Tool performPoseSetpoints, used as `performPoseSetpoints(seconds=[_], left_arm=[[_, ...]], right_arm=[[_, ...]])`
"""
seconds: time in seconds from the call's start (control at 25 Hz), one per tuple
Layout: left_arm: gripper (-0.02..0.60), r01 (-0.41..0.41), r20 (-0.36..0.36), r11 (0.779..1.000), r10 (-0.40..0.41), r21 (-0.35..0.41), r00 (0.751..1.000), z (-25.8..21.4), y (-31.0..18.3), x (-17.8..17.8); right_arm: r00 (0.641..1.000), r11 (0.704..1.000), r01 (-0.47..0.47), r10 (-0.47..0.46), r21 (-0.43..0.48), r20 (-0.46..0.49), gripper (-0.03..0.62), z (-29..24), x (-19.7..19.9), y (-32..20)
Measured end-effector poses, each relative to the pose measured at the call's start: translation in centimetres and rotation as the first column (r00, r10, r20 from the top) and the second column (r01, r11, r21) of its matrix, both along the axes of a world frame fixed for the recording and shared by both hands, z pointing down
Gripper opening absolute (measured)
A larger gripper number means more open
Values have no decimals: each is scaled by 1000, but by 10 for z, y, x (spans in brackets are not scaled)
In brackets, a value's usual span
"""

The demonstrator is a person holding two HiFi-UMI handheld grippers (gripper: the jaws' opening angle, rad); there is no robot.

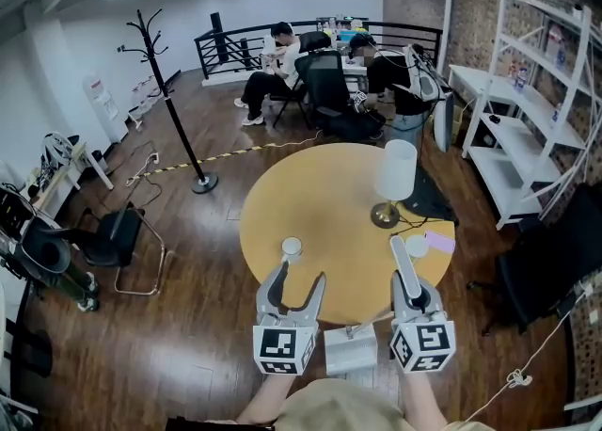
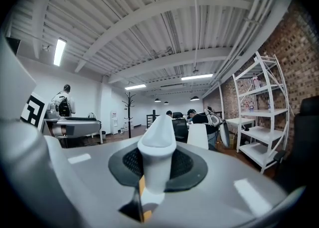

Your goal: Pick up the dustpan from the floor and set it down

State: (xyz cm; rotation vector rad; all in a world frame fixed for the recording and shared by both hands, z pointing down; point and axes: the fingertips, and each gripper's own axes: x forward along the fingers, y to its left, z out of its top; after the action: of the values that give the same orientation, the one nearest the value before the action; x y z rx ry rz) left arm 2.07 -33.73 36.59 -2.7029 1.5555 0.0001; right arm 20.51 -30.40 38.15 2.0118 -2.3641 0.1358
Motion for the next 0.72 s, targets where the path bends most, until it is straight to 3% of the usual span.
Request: performPoseSetpoints(seconds=[0.72], left_arm=[[261, 40, 13, 999, -40, -12, 999, 2, -1, -25]], right_arm=[[1000, 1000, 0, 0, 3, -16, 57, 3, -12, -2]])
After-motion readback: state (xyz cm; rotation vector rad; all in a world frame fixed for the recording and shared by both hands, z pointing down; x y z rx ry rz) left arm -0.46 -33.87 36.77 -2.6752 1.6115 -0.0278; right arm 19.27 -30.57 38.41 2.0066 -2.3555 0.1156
